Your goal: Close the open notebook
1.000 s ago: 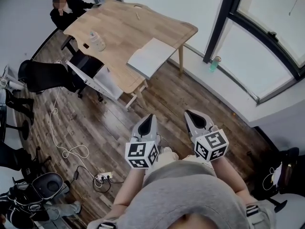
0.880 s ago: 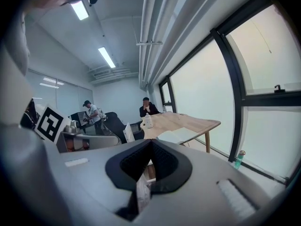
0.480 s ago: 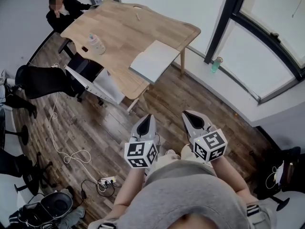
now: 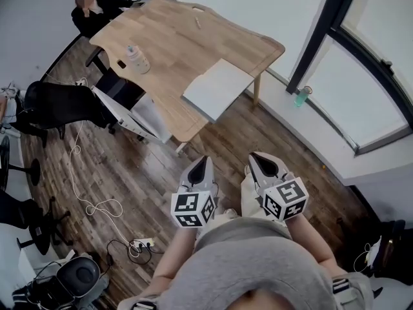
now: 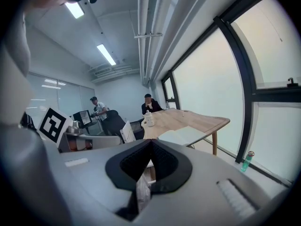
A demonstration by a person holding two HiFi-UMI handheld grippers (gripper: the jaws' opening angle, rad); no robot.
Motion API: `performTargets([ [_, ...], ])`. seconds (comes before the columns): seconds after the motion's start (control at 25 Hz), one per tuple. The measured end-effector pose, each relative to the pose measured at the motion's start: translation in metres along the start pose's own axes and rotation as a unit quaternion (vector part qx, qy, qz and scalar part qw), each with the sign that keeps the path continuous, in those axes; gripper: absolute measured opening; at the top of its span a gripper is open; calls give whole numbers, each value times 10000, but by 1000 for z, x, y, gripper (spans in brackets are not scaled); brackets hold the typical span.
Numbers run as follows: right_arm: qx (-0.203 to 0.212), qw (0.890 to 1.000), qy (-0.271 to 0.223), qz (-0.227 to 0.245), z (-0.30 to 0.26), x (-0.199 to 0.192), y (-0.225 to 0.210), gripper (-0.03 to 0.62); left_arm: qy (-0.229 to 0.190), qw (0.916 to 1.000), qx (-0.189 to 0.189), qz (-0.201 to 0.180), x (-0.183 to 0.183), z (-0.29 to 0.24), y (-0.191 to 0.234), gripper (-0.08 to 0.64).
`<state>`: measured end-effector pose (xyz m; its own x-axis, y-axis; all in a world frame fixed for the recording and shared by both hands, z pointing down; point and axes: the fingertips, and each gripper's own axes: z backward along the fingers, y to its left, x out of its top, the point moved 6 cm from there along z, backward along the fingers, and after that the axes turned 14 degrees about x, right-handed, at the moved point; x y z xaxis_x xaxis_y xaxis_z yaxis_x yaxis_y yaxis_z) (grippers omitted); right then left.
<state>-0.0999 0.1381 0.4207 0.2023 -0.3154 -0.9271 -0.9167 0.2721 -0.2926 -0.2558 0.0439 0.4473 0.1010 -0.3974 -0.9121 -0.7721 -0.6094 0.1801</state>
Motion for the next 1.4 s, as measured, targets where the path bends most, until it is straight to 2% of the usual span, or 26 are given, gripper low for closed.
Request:
performTargets([
  [0.76, 785, 9963, 135, 330, -53, 79, -142, 2, 22, 9952, 828, 528, 40, -124, -32, 2],
  [1.12, 1285, 9902, 401, 369, -88, 94, -193, 2, 102, 9886, 1373, 609, 36, -169, -33, 2],
  [1.4, 1721, 9822, 594, 460, -113, 99, -222, 2, 150, 9788, 1881, 791, 16, -192, -29, 2],
])
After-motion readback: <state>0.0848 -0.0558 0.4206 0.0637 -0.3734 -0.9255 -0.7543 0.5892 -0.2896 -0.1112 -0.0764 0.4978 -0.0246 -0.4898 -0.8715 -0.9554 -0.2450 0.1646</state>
